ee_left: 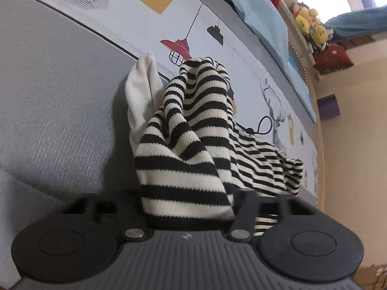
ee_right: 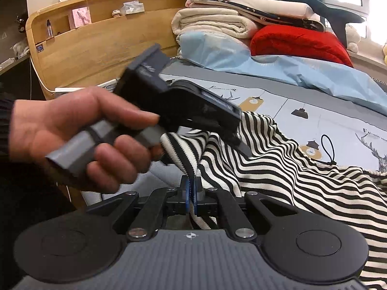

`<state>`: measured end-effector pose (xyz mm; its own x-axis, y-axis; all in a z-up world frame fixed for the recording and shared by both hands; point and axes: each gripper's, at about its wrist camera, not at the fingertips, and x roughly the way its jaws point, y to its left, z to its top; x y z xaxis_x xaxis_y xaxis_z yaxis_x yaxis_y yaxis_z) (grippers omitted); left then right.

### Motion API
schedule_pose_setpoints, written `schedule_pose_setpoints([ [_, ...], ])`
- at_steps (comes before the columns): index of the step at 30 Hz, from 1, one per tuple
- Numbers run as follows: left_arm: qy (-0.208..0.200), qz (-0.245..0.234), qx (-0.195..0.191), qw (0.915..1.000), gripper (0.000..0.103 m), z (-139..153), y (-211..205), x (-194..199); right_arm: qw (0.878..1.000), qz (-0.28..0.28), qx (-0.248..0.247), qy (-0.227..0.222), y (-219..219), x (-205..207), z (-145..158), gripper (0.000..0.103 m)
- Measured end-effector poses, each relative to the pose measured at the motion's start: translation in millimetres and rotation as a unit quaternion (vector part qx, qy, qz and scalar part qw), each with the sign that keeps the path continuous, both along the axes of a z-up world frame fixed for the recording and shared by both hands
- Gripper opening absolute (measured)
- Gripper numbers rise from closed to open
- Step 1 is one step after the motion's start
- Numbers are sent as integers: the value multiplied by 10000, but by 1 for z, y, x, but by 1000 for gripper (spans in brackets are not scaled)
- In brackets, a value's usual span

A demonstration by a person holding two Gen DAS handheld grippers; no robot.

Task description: Fold small clothes

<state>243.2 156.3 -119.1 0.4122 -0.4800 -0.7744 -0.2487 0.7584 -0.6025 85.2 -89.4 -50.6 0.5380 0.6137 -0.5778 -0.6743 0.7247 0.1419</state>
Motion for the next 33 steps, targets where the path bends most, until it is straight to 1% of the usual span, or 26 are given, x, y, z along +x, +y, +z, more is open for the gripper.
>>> schedule_pose_setpoints([
  [1, -38, -62, 119, 9999, 23, 1, -1, 0, 10000, 11, -9, 8, 1, 0, 0, 3],
  [2, -98, -88, 259, 9996, 17, 3, 0, 0, 10000, 22, -24, 17, 3, 0, -1, 3],
  [3, -153, -60, 293, 9994, 14, 6, 4, -2, 10000, 40, -35, 27, 5, 0, -2, 3],
  [6, -434, 74, 237, 9987, 12, 22, 23, -13, 9999, 135, 62, 67, 14, 1, -3, 3],
  [8, -769, 130, 218, 9967, 12, 39, 35, -26, 9991, 271, 299, 124, 22, 1, -1, 3],
  [10, -1081, 129, 461, 9930, 12, 56, 42, -40, 9962, 430, 726, 230, 28, 2, 2, 3],
  [11, -1157, 162, 536, 9917, 12, 62, 47, -46, 9943, 486, 909, 254, 30, 2, 5, 3],
  [12, -1169, 207, 575, 9913, 12, 65, 52, -51, 9924, 535, 1077, 281, 31, 1, 7, 3],
  [14, -1092, 239, 672, 9915, 12, 67, 57, -56, 9898, 578, 1259, 341, 33, 0, 8, 3],
  [16, -1061, 144, 774, 9912, 12, 70, 51, -56, 9900, 593, 1232, 344, 34, -2, 9, 3],
  [19, -1244, -73, 813, 9889, 12, 80, 28, -49, 9918, 531, 1125, 300, 27, -5, 10, 3],
  [23, -1525, -378, 724, 9849, 12, 95, -20, -36, 9922, 208, 1209, 235, -6, -7, 18, 3],
  [28, -1762, -768, 600, 9795, 12, 102, -104, -16, 9886, -543, 1394, 137, -74, -4, 28, 3],
  [30, -1888, -952, 590, 9756, 12, 104, -139, -10, 9850, -935, 1448, 107, -107, -7, 30, 3],
  [33, -2163, -1206, 501, 9676, 12, 107, -189, -8, 9766, -1537, 1506, 33, -159, -14, 32, 3],
])
